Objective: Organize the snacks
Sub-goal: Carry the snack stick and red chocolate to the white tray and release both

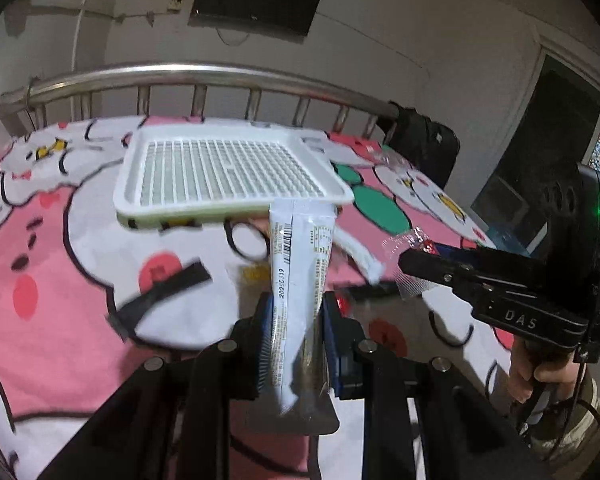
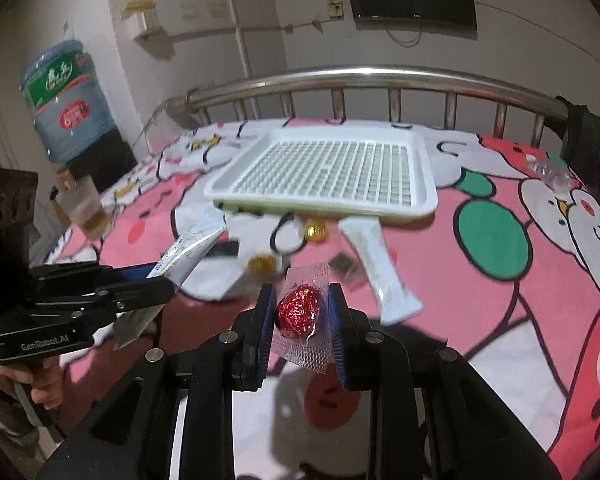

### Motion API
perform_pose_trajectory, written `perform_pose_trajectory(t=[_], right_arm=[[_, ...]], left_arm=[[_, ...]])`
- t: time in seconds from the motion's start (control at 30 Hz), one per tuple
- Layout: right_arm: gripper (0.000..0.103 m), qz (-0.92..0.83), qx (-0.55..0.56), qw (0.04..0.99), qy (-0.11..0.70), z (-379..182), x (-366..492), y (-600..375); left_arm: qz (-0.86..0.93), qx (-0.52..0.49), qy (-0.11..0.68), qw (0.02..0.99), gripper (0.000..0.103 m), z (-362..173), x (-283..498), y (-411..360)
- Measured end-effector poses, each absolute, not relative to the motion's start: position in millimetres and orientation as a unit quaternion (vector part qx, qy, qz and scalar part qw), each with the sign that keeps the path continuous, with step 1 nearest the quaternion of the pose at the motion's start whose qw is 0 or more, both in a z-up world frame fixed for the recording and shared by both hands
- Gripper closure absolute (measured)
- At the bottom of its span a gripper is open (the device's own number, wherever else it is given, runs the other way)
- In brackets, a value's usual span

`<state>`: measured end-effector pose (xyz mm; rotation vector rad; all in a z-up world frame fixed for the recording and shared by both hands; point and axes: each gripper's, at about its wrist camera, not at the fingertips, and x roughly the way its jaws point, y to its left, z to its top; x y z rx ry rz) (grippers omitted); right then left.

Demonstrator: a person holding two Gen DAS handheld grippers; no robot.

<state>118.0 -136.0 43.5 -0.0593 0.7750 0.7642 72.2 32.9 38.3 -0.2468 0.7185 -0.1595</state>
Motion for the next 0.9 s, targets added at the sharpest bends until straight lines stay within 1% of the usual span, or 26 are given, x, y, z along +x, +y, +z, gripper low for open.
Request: perform_pose_trajectory(t=[0.13, 0.47, 0.8, 0.9], right_arm=[[0.078, 0.369, -0.017, 0.854, 0.366, 55, 139, -133], [0.078, 0.37, -0.012, 0.842, 0.392, 73, 205, -114], [0.078, 0.351, -0.033, 0.826, 0.44, 56, 265, -75], [0.078, 0.34, -0.035, 0.821, 0.457, 45, 285, -64]], left_arm=[[-0.067, -0.148, 0.347, 0.924, 0.077, 45, 95, 47], [-0.024, -0.144, 0.353, 0.924, 0.077, 58, 156, 70], [0.008, -0.119, 0.386, 0.915, 0.077, 49, 216, 80], [0.021, -0.13, 0.398, 0.908, 0.077, 41, 235, 85]])
